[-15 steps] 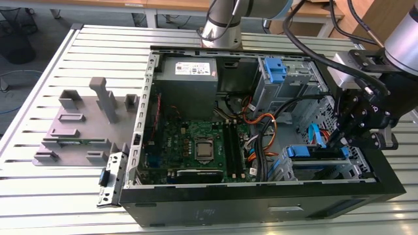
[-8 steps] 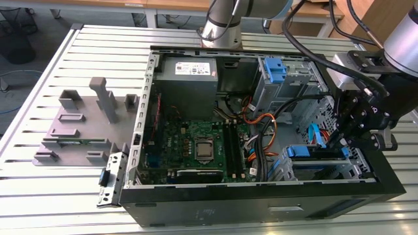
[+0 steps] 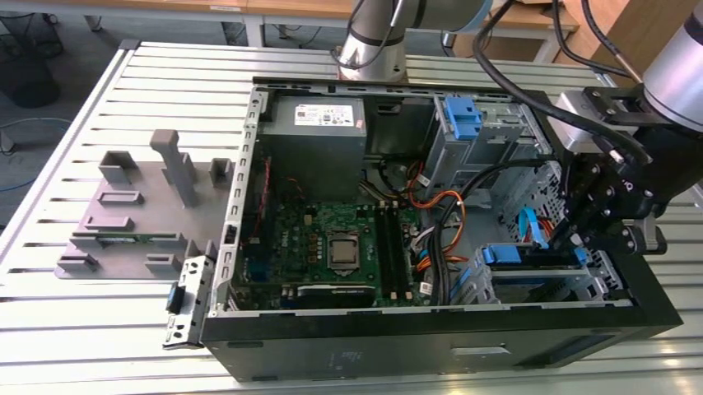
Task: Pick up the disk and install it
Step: 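Insert the second disk wire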
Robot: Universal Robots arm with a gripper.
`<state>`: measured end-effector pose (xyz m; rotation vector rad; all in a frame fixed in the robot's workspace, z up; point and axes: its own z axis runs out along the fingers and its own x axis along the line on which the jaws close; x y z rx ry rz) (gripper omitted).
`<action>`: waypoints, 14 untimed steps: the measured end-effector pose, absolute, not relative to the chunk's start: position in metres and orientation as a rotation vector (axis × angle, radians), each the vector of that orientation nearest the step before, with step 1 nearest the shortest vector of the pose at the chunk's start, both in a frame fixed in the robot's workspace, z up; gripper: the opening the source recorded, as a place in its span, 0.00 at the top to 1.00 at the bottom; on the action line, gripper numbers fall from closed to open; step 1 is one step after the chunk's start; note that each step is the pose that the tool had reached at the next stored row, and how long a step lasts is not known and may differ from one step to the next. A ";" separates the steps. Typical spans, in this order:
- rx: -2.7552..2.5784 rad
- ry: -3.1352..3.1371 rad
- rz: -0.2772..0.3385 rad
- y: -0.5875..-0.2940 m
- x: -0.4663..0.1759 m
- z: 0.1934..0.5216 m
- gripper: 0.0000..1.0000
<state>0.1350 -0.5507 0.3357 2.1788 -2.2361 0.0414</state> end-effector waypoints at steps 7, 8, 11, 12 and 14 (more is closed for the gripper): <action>2.179 -2.236 0.042 -0.551 0.134 0.335 0.84; 2.179 -2.236 0.042 -0.551 0.134 0.334 0.84; 2.179 -2.237 0.043 -0.551 0.134 0.334 0.84; 2.179 -2.237 0.043 -0.551 0.134 0.334 0.84; 2.179 -2.237 0.043 -0.551 0.134 0.333 0.84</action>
